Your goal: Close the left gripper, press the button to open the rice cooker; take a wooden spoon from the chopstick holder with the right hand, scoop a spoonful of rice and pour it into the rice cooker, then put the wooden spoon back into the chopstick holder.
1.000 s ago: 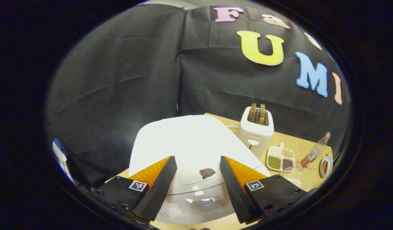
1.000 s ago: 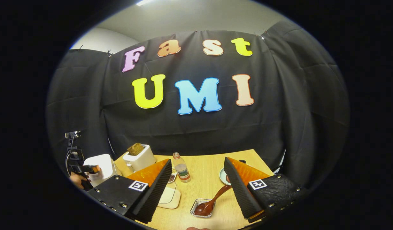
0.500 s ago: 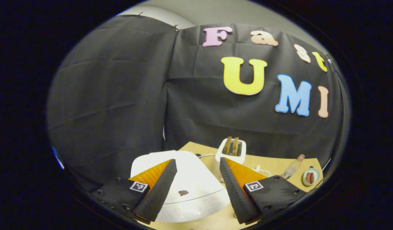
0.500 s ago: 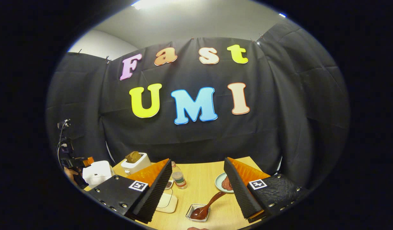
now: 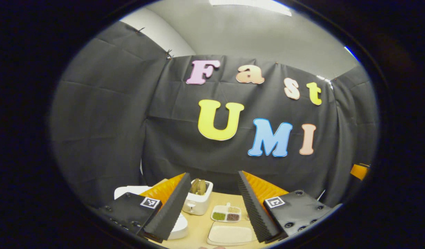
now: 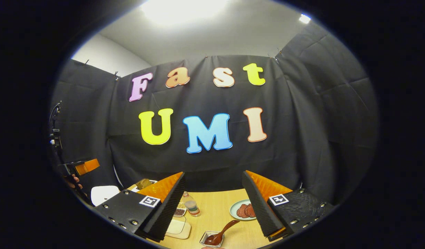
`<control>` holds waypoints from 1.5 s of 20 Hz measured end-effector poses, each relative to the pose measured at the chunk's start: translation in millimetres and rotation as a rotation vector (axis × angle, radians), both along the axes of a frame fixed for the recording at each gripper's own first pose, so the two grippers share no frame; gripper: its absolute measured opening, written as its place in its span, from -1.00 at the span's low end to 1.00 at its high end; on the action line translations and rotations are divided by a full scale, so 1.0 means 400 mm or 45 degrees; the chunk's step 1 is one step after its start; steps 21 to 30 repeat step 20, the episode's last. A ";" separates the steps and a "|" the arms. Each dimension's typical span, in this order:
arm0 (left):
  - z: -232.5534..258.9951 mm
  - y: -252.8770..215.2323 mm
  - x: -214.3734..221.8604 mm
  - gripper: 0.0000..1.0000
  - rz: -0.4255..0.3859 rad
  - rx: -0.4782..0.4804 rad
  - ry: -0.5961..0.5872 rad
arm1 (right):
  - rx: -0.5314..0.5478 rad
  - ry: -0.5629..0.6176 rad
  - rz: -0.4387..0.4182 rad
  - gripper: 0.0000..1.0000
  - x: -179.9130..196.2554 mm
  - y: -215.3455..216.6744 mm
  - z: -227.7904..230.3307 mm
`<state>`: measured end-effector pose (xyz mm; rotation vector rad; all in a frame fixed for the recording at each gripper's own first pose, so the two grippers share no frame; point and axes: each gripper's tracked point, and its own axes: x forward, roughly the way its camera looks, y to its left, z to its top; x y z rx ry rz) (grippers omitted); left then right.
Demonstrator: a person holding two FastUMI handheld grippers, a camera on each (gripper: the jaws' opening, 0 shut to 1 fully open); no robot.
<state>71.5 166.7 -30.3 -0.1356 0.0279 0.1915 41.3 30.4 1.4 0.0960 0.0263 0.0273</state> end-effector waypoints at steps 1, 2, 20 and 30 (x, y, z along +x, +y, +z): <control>0.027 -0.017 -0.026 0.90 -0.002 0.011 -0.032 | 0.004 -0.006 0.000 0.97 0.002 0.021 -0.002; 0.058 -0.037 -0.038 0.90 -0.018 0.026 -0.060 | 0.003 -0.011 0.005 0.97 0.000 0.027 0.005; 0.102 -0.140 -0.105 0.94 -0.180 0.220 -0.088 | -0.078 -0.090 -0.014 0.97 -0.026 0.147 0.047; 0.102 -0.140 -0.105 0.94 -0.180 0.220 -0.088 | -0.078 -0.090 -0.014 0.97 -0.026 0.147 0.047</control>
